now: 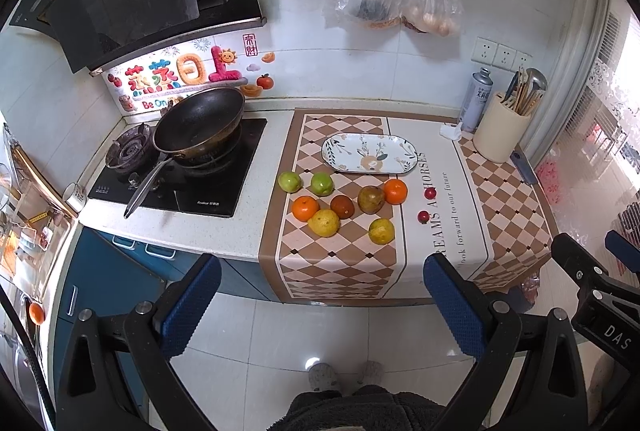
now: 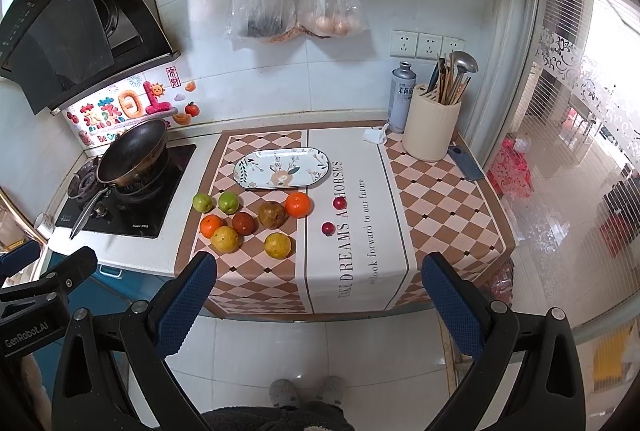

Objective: Organize fruits
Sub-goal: 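Grasp a green apple with the left gripper while the right gripper grasps another green apple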

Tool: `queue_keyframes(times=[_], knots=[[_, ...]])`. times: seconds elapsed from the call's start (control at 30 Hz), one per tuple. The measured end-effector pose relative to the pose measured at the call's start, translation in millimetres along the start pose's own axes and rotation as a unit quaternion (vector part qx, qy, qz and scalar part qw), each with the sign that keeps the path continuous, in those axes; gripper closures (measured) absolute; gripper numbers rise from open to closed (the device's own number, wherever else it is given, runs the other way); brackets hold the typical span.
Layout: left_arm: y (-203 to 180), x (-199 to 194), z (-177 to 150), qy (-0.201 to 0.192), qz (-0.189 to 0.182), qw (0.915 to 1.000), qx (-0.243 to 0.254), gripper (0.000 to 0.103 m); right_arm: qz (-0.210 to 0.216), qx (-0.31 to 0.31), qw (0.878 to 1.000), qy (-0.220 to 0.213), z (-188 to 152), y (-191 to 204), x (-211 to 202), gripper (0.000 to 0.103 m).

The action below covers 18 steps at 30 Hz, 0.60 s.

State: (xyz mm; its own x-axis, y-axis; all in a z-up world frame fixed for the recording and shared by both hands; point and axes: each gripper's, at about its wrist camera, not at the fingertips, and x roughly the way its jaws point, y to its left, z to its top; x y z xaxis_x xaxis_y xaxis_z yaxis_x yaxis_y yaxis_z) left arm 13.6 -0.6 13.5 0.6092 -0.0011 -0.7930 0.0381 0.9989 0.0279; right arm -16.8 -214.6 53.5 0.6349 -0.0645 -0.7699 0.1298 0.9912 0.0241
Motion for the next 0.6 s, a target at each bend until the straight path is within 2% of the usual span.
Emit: queue_keyframes(times=[0.17,0.3,0.47,0.6], knots=[[-1,4,0,-0.003,0.006,1.0000,-0.006,0.000,0.011,0.018,1.000,-0.003,2,-9,4,0.000],[0,19,3,-0.017,0.035,0.9987,-0.032,0.000,0.025,0.022,0.999,-0.007,1,-19,31,0.000],[9,56,3,-0.034,0.106,0.9919,-0.061,0.000,0.065,0.024,0.997,0.035,-3,-27,90,0.000],[20,95,2,-0.008,0.150,0.9866,-0.064,0.000,0.097,0.025,0.991,0.084,-7,-22,153,0.000]])
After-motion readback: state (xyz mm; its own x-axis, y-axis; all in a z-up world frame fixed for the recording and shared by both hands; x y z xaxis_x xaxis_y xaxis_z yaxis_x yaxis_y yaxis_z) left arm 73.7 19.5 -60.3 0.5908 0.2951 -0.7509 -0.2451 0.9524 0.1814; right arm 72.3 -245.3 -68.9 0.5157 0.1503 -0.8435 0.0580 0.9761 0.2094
